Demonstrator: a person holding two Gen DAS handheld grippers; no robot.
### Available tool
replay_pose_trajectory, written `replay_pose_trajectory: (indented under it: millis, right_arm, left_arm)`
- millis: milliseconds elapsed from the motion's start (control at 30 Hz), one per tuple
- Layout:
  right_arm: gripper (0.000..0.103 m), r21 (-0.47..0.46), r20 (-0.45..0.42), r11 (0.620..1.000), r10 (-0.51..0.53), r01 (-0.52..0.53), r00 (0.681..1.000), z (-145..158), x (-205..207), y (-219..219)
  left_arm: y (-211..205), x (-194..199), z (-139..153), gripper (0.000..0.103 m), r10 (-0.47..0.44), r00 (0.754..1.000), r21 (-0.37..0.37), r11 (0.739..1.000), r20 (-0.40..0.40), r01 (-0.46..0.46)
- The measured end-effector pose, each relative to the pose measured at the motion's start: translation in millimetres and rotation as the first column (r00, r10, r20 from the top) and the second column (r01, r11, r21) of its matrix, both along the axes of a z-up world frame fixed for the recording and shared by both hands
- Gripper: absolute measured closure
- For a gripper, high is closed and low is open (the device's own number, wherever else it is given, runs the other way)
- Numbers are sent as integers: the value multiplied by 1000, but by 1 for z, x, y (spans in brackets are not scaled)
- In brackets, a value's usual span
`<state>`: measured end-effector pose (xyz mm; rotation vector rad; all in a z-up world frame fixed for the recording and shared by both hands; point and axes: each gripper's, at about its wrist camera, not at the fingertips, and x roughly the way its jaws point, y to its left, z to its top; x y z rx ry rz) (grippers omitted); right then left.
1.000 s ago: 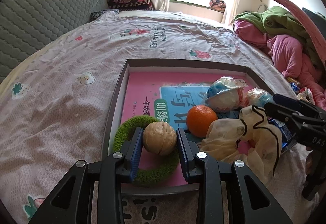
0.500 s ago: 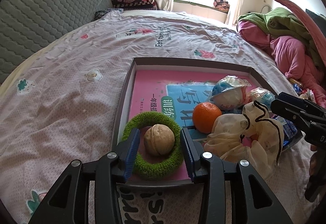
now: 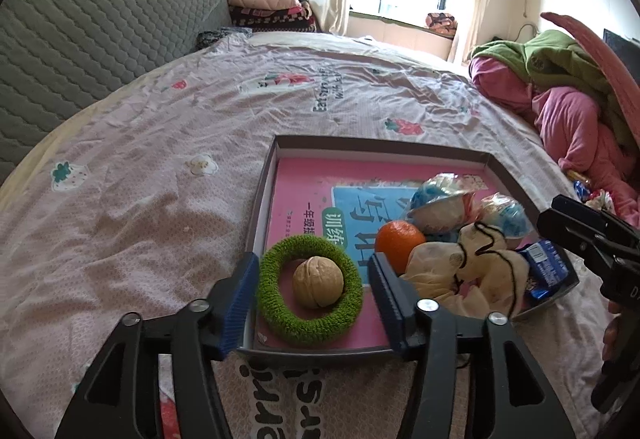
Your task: Organize objects
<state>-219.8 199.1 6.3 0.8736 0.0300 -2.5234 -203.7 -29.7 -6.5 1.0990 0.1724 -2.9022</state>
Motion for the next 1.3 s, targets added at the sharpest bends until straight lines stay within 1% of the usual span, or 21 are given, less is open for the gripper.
replay_pose_trajectory:
  millis: [67,233,333,500,967,1100,1300]
  right_arm:
    - [33,-10,-11,1000,-2,2,1000,5,5,0]
    - [32,-43,-27,999,-18,17,999,13,17,5]
    - [31,-42,-45,999,-28,27,999,18,24,6]
    - [29,-47,-68,998,-37,33,997,26,35,7]
    - [28,-57,-137,996,-68,61,988,40,49,16]
    - [27,-52,-167,996,-78,70,983,43,55,16]
    - [23,-31,-206,996,-83,78,975,45,65,10]
  left_arm:
    - [1,4,6,42,2,1000,-13,1000,-16,-2]
    - [2,14,22,39,-5,999,-20,1000,-42,5]
    - [4,21,30,36,-8,998,-26,1000,-55,7]
    - [4,31,41,35,-1,998,-21,1000,-69,0]
    - [7,44,55,34,5,995,-22,1000,-95,-7]
    - [13,51,59,29,1,993,-19,1000,-115,-3]
    - [21,62,60,28,0,991,-26,1000,-137,-4]
